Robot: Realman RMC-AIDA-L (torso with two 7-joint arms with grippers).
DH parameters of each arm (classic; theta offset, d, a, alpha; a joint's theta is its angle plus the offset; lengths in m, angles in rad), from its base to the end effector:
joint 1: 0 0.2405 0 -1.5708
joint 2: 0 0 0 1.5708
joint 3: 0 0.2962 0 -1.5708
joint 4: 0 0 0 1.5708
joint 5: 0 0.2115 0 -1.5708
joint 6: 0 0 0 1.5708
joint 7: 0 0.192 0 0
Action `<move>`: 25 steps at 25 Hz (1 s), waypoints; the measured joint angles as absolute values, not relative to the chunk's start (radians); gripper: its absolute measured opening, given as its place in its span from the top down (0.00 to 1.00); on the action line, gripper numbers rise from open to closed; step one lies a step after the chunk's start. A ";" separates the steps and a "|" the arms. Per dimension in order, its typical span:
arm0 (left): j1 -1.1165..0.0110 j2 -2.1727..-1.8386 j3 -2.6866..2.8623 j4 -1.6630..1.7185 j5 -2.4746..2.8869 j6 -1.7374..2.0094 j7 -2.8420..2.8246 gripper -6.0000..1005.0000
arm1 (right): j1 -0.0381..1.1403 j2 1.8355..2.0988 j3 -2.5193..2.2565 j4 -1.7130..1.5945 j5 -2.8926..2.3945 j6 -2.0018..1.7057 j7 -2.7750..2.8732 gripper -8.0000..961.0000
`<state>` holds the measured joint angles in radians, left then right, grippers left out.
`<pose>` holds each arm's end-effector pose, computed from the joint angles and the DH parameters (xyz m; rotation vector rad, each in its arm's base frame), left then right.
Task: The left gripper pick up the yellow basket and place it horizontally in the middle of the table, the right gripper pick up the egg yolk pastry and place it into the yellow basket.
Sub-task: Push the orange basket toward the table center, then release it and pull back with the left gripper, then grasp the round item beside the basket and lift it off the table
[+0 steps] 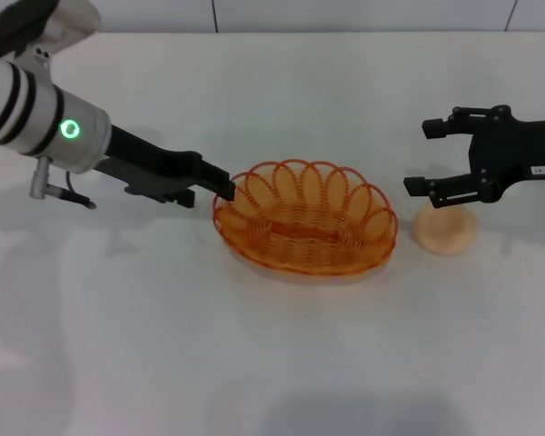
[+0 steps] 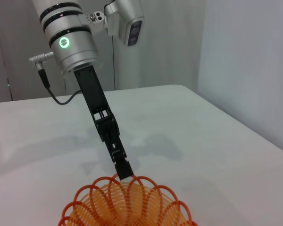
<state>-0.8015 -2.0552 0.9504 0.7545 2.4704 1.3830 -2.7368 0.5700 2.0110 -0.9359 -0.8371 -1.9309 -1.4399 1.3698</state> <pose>-0.2512 0.4297 -0.0811 -2.2814 -1.7935 0.0314 0.2467 0.4087 -0.0340 -2.7620 0.2179 0.4338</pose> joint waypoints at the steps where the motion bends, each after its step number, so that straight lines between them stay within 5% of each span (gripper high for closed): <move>1: -0.801 -2.051 0.951 0.755 2.471 1.385 -2.736 0.46 | 0.569 2.011 -0.936 -0.838 -1.931 -1.440 1.370 0.09; 9: -0.789 -2.035 0.949 0.762 2.470 1.392 -2.650 0.14 | 0.566 2.010 -0.937 -0.838 -1.929 -1.445 1.378 0.09; 25: -0.496 -2.018 0.944 1.008 2.053 1.476 -1.994 0.11 | 0.497 2.005 -0.937 -0.930 -1.928 -1.470 1.458 0.09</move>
